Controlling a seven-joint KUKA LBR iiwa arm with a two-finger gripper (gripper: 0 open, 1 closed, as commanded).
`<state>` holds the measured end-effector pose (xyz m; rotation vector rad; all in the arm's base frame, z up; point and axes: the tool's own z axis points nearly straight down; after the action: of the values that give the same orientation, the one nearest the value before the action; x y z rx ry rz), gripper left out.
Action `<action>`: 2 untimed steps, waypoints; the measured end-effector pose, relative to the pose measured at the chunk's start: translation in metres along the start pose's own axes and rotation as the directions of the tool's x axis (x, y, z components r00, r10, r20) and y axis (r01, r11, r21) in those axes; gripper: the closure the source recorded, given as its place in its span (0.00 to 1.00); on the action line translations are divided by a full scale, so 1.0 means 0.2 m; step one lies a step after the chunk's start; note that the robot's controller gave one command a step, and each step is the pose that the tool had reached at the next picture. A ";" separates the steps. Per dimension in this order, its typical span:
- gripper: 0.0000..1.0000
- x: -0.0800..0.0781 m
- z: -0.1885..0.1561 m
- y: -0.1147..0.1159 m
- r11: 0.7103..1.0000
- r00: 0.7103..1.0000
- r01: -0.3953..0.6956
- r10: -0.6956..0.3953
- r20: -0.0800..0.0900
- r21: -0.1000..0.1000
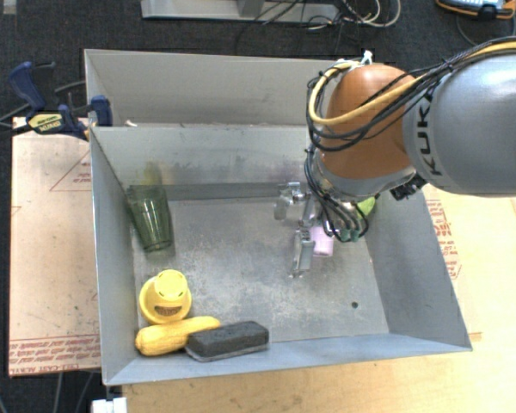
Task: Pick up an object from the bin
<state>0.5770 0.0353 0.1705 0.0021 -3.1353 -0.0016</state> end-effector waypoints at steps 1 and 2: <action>0.00 -0.01 -0.02 0.00 1.000 1.000 -0.001 0.001 0.007 0.000; 0.00 0.01 0.04 -0.06 0.997 0.997 0.082 -0.082 0.010 -0.001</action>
Offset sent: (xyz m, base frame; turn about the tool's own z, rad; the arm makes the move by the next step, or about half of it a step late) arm -0.0105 -0.0446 -0.0380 -0.2121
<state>0.5755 0.0229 0.1620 0.1308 -3.1427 -0.0048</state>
